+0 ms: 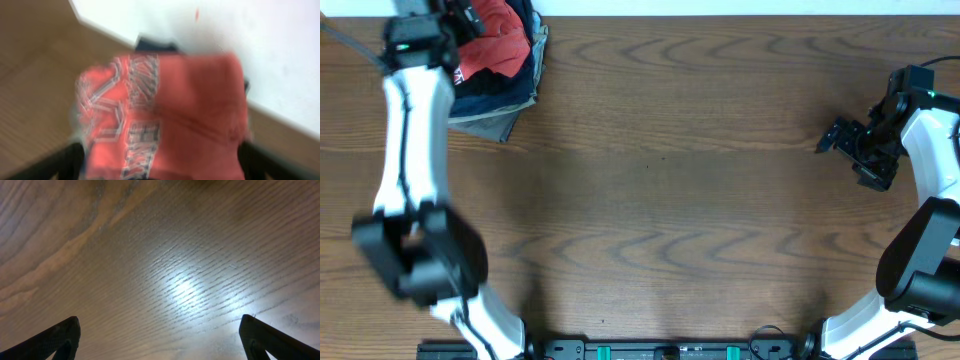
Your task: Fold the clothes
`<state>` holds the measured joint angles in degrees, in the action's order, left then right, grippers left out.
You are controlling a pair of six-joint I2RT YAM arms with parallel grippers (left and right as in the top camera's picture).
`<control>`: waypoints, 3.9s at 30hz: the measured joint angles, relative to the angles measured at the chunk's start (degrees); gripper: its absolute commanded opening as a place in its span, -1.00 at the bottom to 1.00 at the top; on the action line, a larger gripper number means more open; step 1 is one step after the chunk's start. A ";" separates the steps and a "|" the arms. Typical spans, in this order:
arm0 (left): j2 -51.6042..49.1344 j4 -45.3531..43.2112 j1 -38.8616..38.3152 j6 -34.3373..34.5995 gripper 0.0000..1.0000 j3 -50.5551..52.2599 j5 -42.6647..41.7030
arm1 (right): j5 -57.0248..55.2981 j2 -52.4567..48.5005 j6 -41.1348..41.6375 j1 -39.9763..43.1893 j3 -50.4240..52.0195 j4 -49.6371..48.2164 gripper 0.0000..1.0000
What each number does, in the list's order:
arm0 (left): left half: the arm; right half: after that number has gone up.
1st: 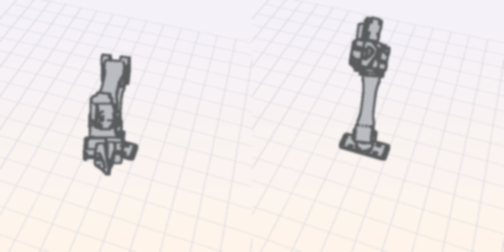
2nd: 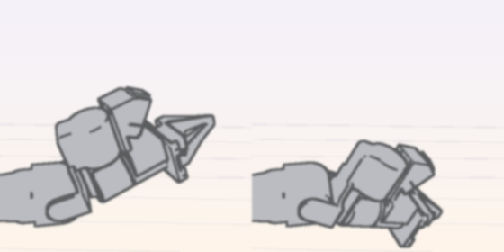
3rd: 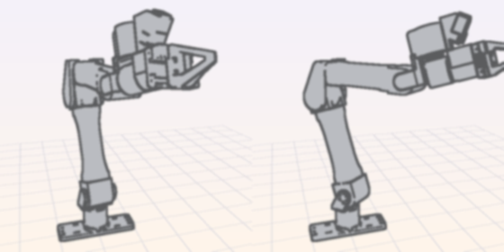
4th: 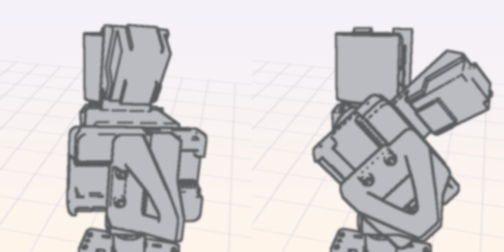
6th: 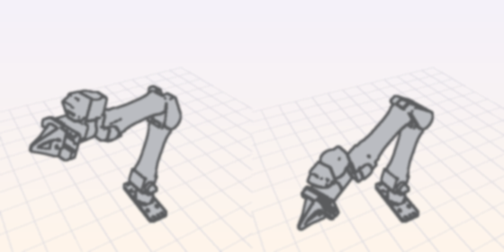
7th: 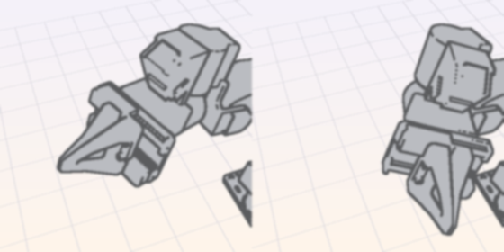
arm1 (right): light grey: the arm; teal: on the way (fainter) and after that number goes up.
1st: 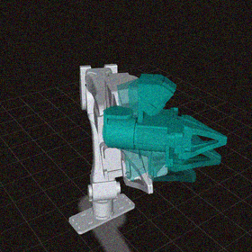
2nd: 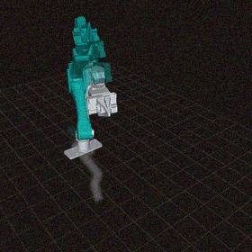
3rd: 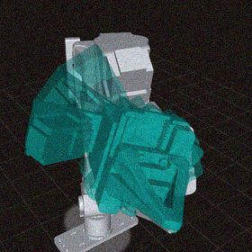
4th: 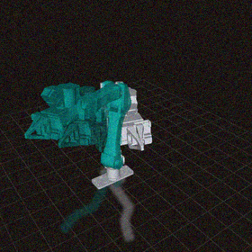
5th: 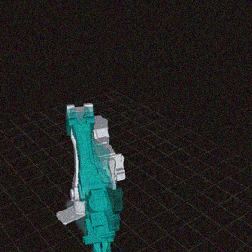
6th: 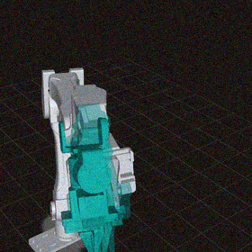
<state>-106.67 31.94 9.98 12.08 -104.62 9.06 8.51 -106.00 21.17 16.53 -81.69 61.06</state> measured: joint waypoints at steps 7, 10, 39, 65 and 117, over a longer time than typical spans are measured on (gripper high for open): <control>14.38 27.34 0.02 5.53 0.96 -0.48 -5.31 | 0.00 0.00 0.00 0.00 0.00 0.02 0.99; 17.90 33.79 -0.39 6.32 0.95 1.03 -8.85 | -0.02 0.00 0.00 0.00 0.00 -0.02 0.98; 66.62 32.68 -14.56 13.66 0.96 46.18 -15.34 | -0.02 0.00 0.00 0.00 0.00 0.00 0.99; 95.78 -15.02 -10.10 3.52 0.96 90.12 -14.88 | -0.02 0.00 -0.02 0.00 0.00 -0.02 0.98; 106.09 -30.84 -5.14 -3.37 0.95 103.84 -13.20 | -0.02 0.00 -0.04 0.00 0.00 0.00 0.98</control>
<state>-0.58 1.10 4.84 8.71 -0.78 -4.14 8.49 -106.00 21.12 16.53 -81.69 61.06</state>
